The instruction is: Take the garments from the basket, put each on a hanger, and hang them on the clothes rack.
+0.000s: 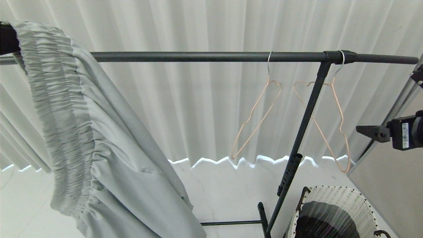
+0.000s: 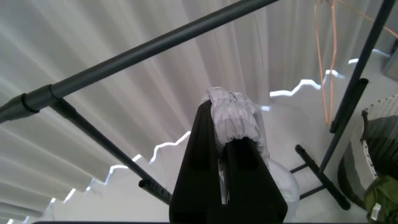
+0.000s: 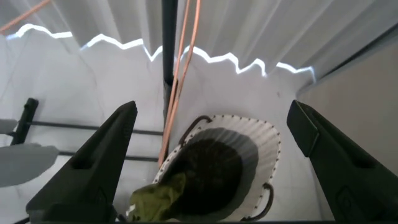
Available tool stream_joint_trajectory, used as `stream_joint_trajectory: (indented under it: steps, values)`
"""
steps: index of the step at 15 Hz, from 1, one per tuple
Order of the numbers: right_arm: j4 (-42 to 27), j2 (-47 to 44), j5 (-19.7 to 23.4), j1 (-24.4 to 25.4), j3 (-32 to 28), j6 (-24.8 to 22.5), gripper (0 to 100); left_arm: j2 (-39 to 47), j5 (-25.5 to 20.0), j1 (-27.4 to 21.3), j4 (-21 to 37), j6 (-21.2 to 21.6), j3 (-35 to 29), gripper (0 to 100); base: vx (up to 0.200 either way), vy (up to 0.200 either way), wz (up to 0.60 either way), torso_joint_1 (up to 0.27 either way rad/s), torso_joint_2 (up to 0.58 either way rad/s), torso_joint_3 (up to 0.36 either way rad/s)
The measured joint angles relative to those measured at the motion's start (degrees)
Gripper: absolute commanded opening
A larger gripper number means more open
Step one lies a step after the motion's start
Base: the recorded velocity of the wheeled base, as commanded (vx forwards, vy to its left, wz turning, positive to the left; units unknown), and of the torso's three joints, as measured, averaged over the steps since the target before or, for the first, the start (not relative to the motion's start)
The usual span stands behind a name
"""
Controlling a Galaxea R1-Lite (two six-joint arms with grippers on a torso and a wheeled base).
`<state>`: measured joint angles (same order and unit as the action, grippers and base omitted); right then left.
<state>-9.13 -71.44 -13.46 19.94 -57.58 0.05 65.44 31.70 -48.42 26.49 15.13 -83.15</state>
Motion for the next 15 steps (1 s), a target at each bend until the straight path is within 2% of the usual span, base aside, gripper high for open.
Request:
stream_joint_trajectory:
  steps: [6, 10, 15]
  values:
    - [1.9, -11.9, -0.4, -1.1, -6.1, 5.4, 100, -1.0, 0.0, 0.0, 0.0, 0.1, 0.7, 0, 0.0, 0.0, 0.0, 0.0, 0.0, 0.0]
    - [2.0, -20.7, -5.0, -1.3, -11.2, 10.0, 100, -1.0, 0.0, 0.0, 0.0, 0.0, 0.8, 0, 0.0, 0.0, 0.0, 0.0, 0.0, 0.0]
    - [2.1, -25.5, -5.3, -1.3, -13.0, 11.1, 100, -0.9, -0.1, 0.0, 0.0, 0.0, 2.0, 0, 0.0, 0.0, 0.0, 0.0, 0.0, 0.0]
